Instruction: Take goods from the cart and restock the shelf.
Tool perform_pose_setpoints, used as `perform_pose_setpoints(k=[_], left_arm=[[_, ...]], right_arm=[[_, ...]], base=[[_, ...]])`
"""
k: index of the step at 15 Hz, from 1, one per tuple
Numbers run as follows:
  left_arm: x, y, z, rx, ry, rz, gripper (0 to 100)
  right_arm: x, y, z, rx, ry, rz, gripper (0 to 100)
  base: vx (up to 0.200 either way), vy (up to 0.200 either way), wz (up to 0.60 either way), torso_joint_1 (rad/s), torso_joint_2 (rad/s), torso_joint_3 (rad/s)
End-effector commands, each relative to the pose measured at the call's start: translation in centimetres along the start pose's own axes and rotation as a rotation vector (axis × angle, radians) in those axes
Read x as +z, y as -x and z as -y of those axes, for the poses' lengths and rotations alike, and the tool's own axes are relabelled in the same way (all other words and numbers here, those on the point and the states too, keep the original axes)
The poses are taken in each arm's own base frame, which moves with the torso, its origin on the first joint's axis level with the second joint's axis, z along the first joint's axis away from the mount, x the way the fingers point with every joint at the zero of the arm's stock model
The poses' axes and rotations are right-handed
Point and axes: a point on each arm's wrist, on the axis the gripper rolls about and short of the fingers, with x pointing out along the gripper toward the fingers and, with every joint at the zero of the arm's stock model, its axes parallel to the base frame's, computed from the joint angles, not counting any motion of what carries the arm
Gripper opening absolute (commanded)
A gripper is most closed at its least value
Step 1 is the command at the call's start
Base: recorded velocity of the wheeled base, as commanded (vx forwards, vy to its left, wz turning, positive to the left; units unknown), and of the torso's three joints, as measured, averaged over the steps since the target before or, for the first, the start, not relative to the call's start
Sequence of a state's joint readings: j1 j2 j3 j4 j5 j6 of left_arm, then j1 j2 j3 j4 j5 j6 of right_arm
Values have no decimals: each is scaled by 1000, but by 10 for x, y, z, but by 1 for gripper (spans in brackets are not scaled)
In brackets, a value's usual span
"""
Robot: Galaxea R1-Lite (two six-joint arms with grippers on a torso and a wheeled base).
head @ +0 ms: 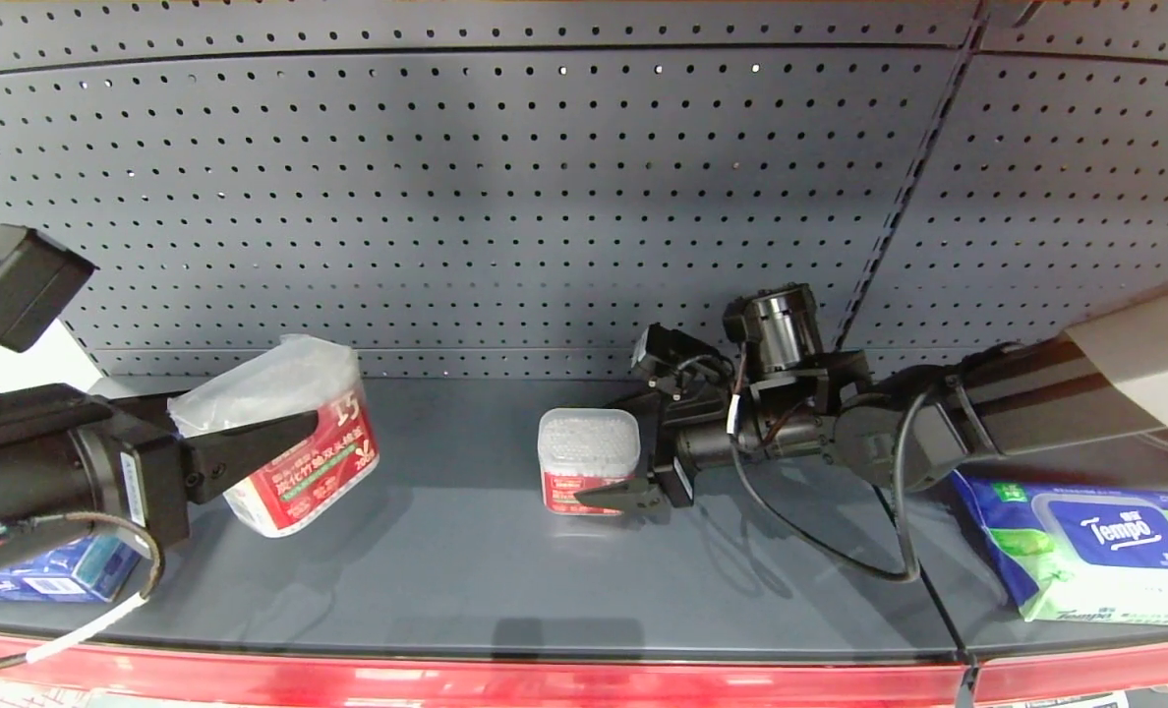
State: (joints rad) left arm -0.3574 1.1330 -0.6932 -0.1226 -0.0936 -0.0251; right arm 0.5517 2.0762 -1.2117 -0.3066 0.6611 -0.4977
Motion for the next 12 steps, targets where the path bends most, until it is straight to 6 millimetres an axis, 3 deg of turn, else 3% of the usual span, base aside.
perform_pose_setpoints(k=[1,9,10,12], left_arm=[[0,0,0,0,1,-2,0],[0,0,0,-1,-2,1,0],[0,0,0,-1,-2,1,0],[-1,0,0,0,0,-3,0]], right_arm=[[0,-3,0,5,0,-1,100],[-3,-14,1,15,1,-5,100],[-4,-14,1,17,3,-6,0],[-3,-14,1,16,4,-4,0]], base=[[0,0,0,0,0,0],[0,0,0,0,0,0],[0,0,0,0,0,0],[0,0,0,0,0,0]])
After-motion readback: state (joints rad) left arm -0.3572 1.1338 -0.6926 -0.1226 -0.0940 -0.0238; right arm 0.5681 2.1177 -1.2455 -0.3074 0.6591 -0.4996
